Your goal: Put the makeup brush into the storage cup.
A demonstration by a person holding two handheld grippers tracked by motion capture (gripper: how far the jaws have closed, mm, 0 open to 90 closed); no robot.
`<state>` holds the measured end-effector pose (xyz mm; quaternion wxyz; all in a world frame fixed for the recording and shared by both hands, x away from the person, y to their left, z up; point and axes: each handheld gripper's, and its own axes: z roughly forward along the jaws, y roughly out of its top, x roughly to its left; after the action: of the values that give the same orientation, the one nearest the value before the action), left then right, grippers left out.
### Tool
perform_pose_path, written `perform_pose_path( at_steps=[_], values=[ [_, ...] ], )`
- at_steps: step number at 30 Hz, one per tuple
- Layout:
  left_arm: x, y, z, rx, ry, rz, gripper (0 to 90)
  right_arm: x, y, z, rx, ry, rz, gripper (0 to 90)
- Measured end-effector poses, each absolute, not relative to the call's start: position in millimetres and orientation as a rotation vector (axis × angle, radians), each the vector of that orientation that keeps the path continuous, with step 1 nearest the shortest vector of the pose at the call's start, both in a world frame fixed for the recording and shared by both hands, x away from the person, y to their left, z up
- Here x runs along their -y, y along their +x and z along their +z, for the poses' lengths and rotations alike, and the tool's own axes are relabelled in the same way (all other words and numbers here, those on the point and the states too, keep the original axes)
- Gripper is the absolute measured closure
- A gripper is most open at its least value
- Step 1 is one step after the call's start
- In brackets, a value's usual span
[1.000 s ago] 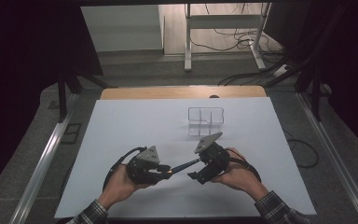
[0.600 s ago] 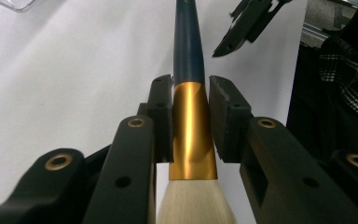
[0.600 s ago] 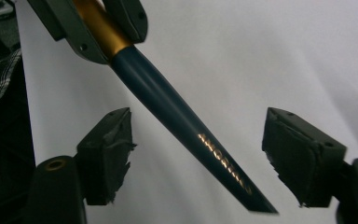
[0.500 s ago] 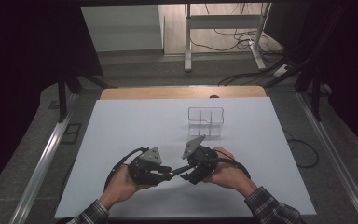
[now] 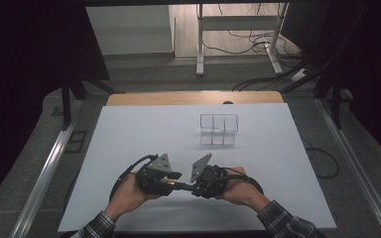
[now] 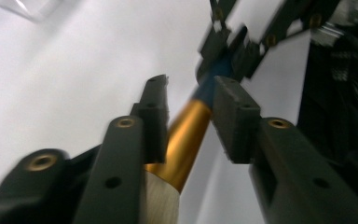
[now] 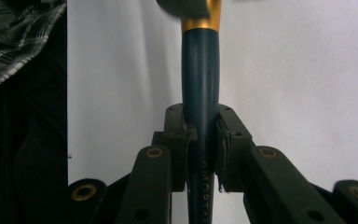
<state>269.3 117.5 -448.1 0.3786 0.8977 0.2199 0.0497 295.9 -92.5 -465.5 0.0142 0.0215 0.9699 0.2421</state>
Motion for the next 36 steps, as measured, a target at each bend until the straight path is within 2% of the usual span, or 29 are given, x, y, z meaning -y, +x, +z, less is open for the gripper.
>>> perform_pose_path(
  at_steps=[6,12,16,19,26,36],
  values=[
    [-125,274,-453,-0.636,2.266,0.192,21.5,101,301,-466,-3.011,0.167,0.789,76.5],
    [-129,278,-458,-0.725,2.258,0.182,7.0,106,304,-465,-2.985,0.223,0.806,76.4],
    [-135,282,-461,-0.781,2.230,0.170,4.6,108,305,-468,-2.980,0.251,0.790,76.4],
    [-140,282,-463,-0.797,2.242,0.226,3.8,109,305,-468,-2.969,0.274,0.784,76.4],
    [-150,285,-468,-0.834,2.213,0.236,1.5,114,310,-471,-2.948,0.329,0.769,76.4],
    [-175,289,-475,-0.995,2.144,0.269,0.0,122,314,-470,-2.904,0.386,0.751,76.3]
  ],
)
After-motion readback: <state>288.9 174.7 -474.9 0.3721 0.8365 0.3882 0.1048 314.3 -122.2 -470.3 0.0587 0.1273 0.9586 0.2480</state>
